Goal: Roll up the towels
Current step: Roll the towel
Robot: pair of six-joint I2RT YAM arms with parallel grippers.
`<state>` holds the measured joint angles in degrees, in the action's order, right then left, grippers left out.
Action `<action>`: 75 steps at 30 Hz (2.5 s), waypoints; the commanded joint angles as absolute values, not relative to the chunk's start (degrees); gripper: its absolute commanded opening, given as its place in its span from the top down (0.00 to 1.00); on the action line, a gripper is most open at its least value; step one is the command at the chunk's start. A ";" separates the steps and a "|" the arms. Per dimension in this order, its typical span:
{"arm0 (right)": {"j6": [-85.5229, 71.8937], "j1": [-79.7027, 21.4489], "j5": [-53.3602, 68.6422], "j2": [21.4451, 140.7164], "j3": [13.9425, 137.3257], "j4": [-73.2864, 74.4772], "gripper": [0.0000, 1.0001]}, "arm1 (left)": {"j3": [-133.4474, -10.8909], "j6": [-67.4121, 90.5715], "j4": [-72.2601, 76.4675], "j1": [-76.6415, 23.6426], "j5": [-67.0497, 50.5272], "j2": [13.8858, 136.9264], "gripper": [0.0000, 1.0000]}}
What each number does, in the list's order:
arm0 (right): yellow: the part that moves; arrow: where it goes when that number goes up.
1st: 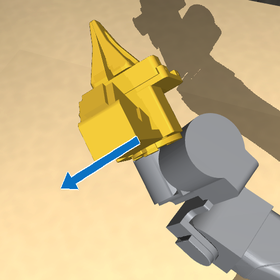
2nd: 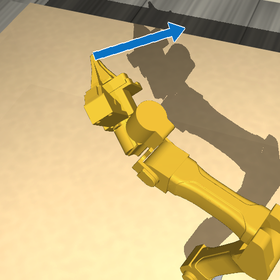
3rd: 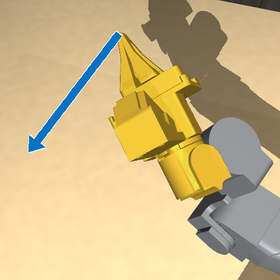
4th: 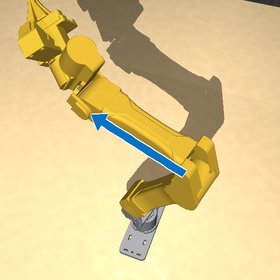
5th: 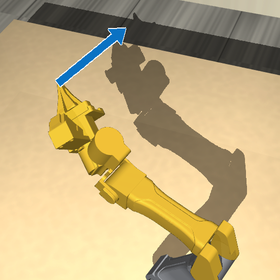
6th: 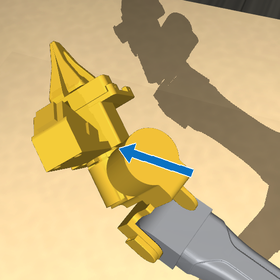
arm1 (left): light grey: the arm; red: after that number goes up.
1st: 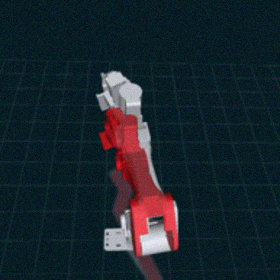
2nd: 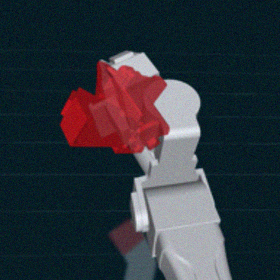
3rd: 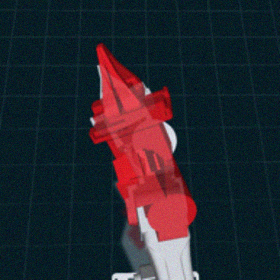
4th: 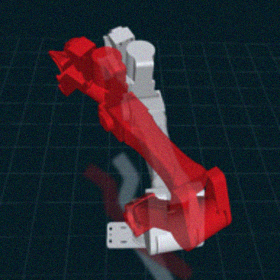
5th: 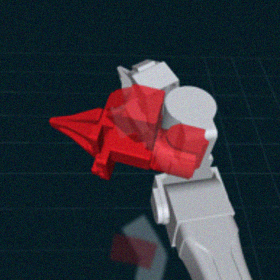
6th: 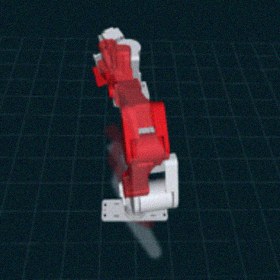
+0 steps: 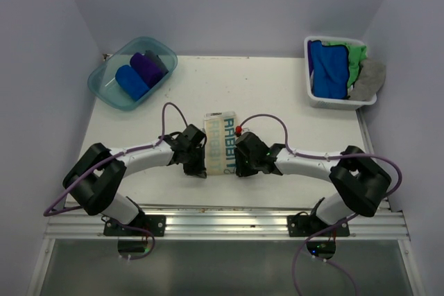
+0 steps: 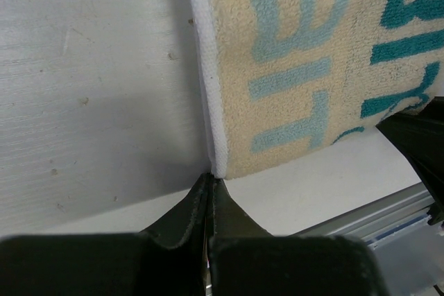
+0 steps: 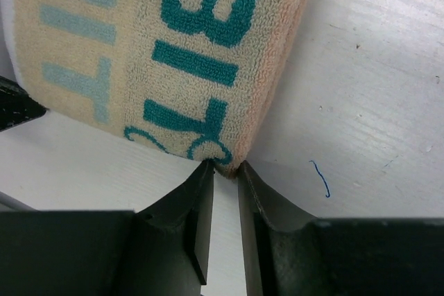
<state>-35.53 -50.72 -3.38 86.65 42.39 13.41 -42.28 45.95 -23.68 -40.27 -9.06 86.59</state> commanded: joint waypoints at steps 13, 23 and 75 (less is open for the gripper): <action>-35.24 -51.06 -5.27 82.89 44.38 14.50 1.00 | -47.45 46.41 -27.33 -40.52 -5.54 82.18 1.00; -35.51 -51.06 -5.01 83.85 44.21 14.06 1.00 | -43.69 47.37 -23.75 -40.52 -7.64 82.97 0.77; -31.38 -50.89 -10.46 83.75 53.16 18.89 1.00 | -55.10 46.93 -27.33 -36.21 -8.61 85.16 1.00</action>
<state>-33.12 -50.72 -8.12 82.78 49.65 18.61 -51.68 47.42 -26.81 -37.39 -7.35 84.38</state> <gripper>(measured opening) 0.022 0.011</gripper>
